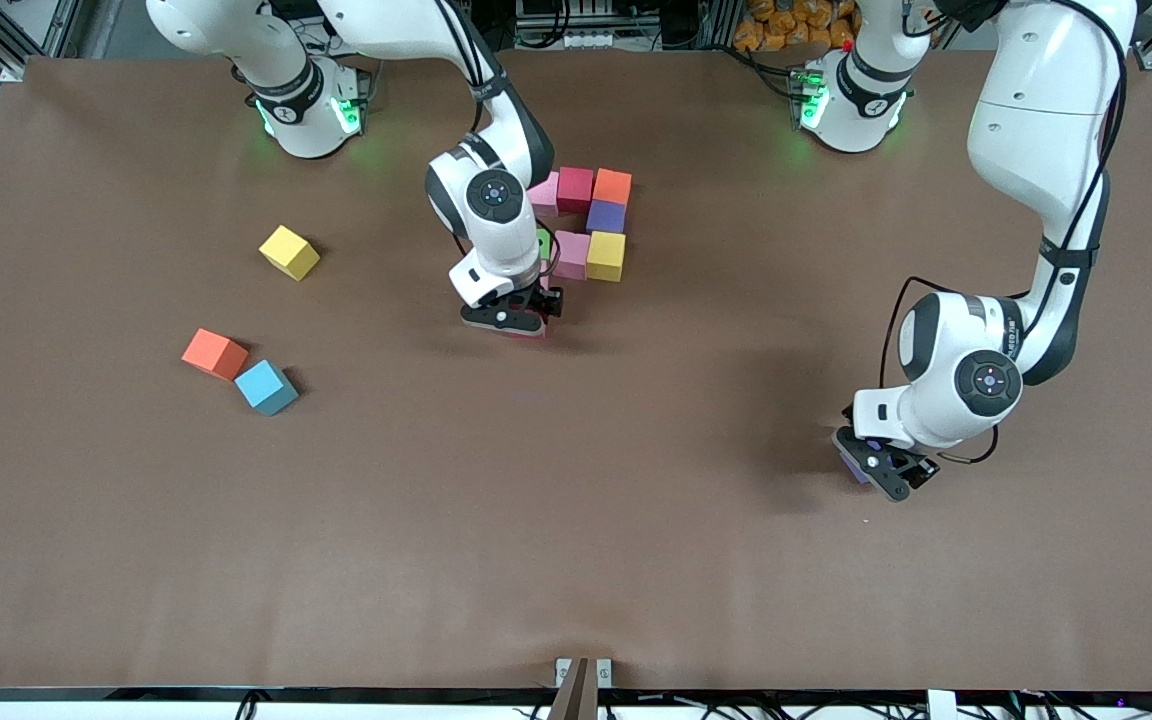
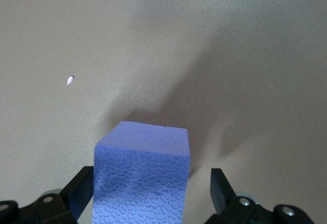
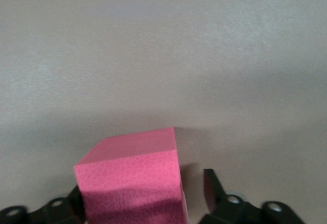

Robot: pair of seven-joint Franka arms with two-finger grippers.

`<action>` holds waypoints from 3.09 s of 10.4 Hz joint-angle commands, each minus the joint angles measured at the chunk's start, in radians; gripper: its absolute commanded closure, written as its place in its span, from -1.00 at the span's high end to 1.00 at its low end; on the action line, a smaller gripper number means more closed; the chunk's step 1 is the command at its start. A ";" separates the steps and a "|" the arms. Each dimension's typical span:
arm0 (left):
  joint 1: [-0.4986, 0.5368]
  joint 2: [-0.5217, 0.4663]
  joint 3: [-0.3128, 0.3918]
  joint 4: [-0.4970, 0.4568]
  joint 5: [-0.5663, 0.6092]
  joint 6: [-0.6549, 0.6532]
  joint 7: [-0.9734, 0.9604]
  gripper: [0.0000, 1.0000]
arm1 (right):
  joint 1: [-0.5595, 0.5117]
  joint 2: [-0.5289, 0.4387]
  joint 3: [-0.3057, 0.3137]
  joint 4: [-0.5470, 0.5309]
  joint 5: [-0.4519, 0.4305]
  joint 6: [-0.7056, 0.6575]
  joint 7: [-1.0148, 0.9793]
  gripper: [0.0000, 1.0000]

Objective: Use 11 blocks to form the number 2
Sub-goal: 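Lift the purple cube with the left gripper while the right gripper reaches cyan, then carry the purple cube with the left gripper while the right gripper grasps cyan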

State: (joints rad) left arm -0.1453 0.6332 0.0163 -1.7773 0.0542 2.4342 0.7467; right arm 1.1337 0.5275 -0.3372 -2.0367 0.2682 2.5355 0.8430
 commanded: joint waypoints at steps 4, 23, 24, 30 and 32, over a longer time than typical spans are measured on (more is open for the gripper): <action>-0.008 -0.012 0.005 0.013 -0.028 0.002 0.001 -0.76 | -0.035 -0.050 0.003 0.032 -0.006 -0.058 0.077 1.00; -0.287 -0.115 -0.154 0.019 -0.154 -0.164 -1.693 -1.00 | -0.782 -0.193 0.003 0.000 -0.003 -0.250 -1.656 1.00; -0.302 -0.118 -0.162 0.019 -0.155 -0.164 -1.839 -1.00 | -0.790 -0.173 0.003 -0.011 -0.003 -0.221 -1.705 1.00; -0.349 -0.093 -0.220 0.010 -0.120 -0.122 -2.512 -0.94 | -0.816 -0.100 0.003 -0.080 0.228 -0.156 -1.865 1.00; -0.362 -0.089 -0.240 0.010 -0.122 -0.113 -2.641 -0.95 | -0.813 -0.098 0.001 -0.092 0.241 -0.135 -1.877 1.00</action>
State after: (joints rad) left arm -0.5027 0.5466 -0.2087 -1.7582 -0.0852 2.3001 -1.8042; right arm 0.3389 0.4417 -0.3519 -2.1119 0.4791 2.3780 -0.9973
